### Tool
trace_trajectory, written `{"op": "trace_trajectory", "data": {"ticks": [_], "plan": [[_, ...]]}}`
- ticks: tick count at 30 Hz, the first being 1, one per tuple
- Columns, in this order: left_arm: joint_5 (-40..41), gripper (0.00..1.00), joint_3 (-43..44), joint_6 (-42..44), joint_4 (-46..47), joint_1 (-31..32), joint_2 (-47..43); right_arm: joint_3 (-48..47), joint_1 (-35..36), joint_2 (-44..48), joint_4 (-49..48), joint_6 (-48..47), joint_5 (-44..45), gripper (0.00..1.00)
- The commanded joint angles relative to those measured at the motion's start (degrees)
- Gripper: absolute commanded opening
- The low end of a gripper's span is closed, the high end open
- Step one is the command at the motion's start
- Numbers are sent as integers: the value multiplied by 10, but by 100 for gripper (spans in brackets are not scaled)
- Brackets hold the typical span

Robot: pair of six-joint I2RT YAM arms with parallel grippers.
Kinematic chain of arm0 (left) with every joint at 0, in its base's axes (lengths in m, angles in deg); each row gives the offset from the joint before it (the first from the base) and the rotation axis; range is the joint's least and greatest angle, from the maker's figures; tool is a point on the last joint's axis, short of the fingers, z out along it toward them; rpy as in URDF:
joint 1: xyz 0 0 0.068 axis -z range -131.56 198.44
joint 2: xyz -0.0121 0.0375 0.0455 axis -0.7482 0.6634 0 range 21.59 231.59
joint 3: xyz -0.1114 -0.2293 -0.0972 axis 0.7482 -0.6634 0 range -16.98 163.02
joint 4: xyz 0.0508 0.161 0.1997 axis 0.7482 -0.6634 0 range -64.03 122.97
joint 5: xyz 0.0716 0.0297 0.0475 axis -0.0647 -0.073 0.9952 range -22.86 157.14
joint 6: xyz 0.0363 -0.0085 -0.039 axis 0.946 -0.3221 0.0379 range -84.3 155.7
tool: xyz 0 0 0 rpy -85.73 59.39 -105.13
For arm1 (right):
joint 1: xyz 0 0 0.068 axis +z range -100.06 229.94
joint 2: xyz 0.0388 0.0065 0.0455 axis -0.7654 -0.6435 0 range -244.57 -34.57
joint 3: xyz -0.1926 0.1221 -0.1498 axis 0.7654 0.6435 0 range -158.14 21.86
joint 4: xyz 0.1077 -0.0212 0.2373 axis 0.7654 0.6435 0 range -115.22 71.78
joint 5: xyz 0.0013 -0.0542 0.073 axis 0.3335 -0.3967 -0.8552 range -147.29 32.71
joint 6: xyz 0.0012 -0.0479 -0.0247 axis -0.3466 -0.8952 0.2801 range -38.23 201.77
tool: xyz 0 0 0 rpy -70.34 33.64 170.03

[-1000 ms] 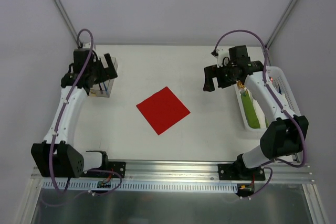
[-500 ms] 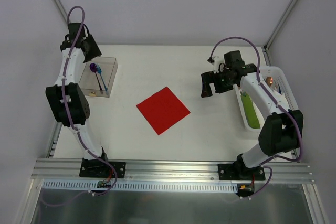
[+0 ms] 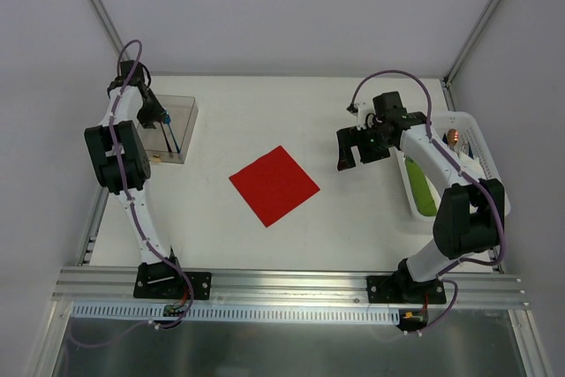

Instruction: Place the utensils on the paper napkin and roll it up

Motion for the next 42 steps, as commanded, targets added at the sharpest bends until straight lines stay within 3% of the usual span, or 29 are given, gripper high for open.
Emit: {"op": "trace_trajectory", "data": {"ticks": [1,21,25,30,37,42], "plan": [[-2,36,32,3,-8,2,11,2,1,-4,-11,8,-11,99],[14,33,72,0,-12,2,93,-4,-5,-18,-11,13,-14,99],[11,28,75,-5,-17,-1,105,-6,-6,-22,-11,13,-15,99],[5,14,69,-4,-20,-3,109,-7,-9,-28,-11,13,-17,99],[-5,0,70,0,-22,-3,63,-11,-9,-28,-10,15,-26,99],[-17,0,79,3,-25,-2,-1,-9,-10,-25,-10,16,-34,99]]}}
